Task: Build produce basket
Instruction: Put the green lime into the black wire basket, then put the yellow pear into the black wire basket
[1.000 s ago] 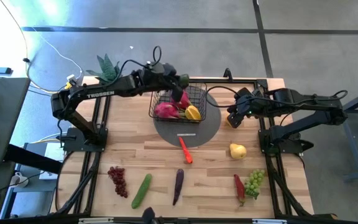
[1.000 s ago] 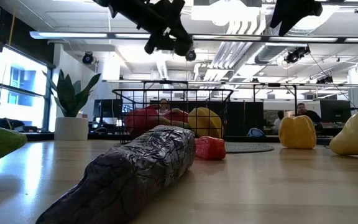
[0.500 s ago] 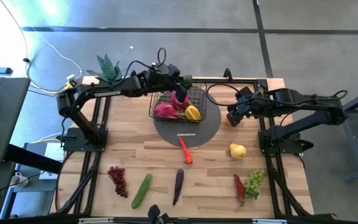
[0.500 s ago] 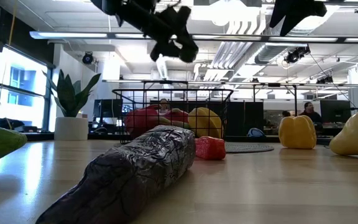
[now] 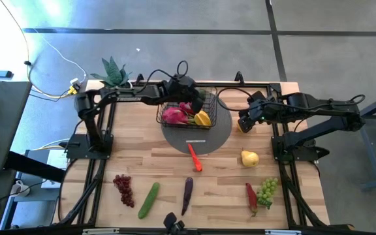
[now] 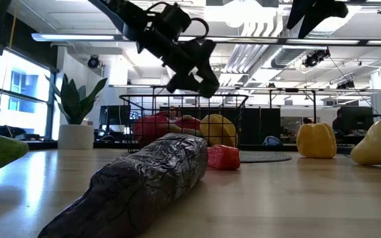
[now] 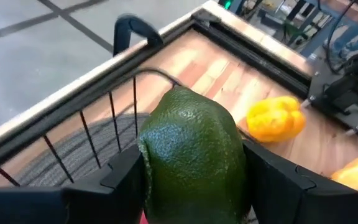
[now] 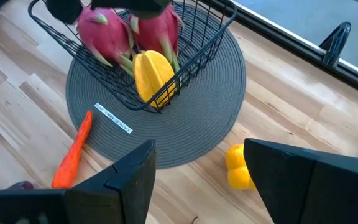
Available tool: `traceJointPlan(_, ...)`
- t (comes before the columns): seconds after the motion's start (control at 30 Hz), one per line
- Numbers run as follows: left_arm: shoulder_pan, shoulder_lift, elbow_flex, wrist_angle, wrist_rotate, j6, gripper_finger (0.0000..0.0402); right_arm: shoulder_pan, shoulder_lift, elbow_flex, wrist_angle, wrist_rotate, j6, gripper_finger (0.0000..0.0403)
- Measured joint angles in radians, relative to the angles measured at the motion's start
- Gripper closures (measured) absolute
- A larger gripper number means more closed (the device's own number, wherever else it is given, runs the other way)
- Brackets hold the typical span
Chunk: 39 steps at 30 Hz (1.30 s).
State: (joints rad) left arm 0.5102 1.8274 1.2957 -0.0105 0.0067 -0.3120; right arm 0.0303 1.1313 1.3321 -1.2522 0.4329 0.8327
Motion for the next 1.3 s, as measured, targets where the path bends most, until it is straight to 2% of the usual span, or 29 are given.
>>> traceJointPlan(0.3,0.000,0.059,0.000,0.044,0.037,0.000,0.0177,0.000,0.000,0.000,0.000,-0.023,0.016,0.0178)
traceJointPlan(0.67,0.000,0.078,0.000,0.058,0.003,-0.067,0.0111,0.000,0.000,0.000,0.000,-0.049,0.024,0.0178)
traceJointPlan(0.87,0.017,0.069,0.000,0.060,0.054,-0.079,0.0105,0.000,0.000,0.000,0.000,-0.050,0.016,0.0178)
traceJointPlan(0.97,0.031,0.037,0.000,0.044,0.093,-0.104,0.0108,0.000,0.000,0.000,-0.001,-0.050,0.028,0.0178)
traceJointPlan(1.1,0.033,-0.022,0.000,-0.026,0.090,-0.097,0.0108,0.000,0.000,0.000,-0.004,-0.053,0.067,0.0178)
traceJointPlan(1.3,0.026,-0.152,0.001,-0.127,0.089,-0.047,0.0108,0.000,0.000,0.000,-0.018,-0.129,0.098,0.0178)
